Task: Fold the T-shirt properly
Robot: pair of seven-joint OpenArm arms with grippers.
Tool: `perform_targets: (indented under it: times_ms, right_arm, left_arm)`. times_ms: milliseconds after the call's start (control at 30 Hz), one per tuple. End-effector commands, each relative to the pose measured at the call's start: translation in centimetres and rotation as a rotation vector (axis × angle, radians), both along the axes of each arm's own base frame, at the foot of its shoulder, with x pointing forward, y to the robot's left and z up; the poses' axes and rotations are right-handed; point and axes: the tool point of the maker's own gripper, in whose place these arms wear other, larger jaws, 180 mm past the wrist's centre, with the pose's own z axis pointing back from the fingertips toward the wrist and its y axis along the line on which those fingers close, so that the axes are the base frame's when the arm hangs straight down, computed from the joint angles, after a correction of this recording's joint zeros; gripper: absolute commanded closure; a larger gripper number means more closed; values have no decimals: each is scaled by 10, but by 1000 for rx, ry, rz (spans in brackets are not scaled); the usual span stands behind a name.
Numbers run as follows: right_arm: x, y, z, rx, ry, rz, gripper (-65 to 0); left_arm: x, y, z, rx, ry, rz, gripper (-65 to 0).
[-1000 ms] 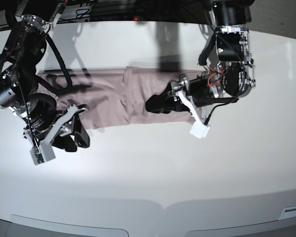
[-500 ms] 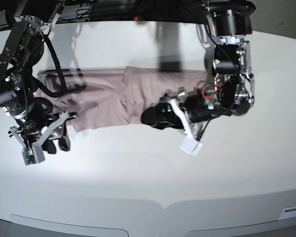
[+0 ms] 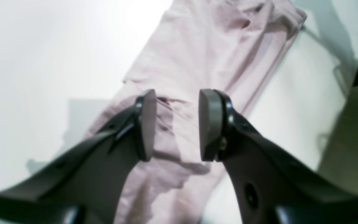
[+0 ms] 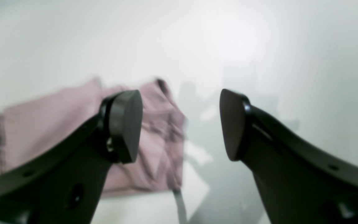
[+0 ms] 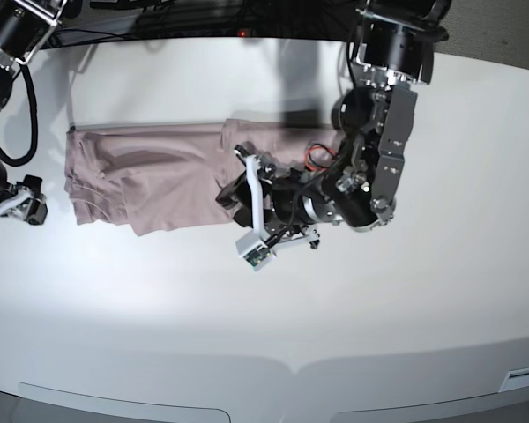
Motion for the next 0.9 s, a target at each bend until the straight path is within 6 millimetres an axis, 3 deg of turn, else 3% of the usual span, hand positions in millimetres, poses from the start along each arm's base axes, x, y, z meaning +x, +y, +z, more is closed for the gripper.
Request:
perform_targets:
  times_ms: [0,133,267,600,733,867]
  right_arm:
    - [4,-10,7,0,-16,-7,-394]
    - [-15,-28,-37,87,108,-60,-394]
    - [-25,-18,-64,236,147,-56,-394]
    - [-23,10,-78,318,187,21,-394]
    - [-23,29,-87,312,234,85,-394]
    - [-24,49,-97,314,274,144,-394]
  left_arm:
    - [10,-5,17,-29,-55,-3,-215]
    - [10,0,11,9,-48,13,-215]
    - [7,11,1,43,-30,17,-215]
    - [8,56,-25,146,15,90,-215]
    - [-9,70,-45,181,62,96,-215]
    - [-33,69,-63,169,124,106,-215]
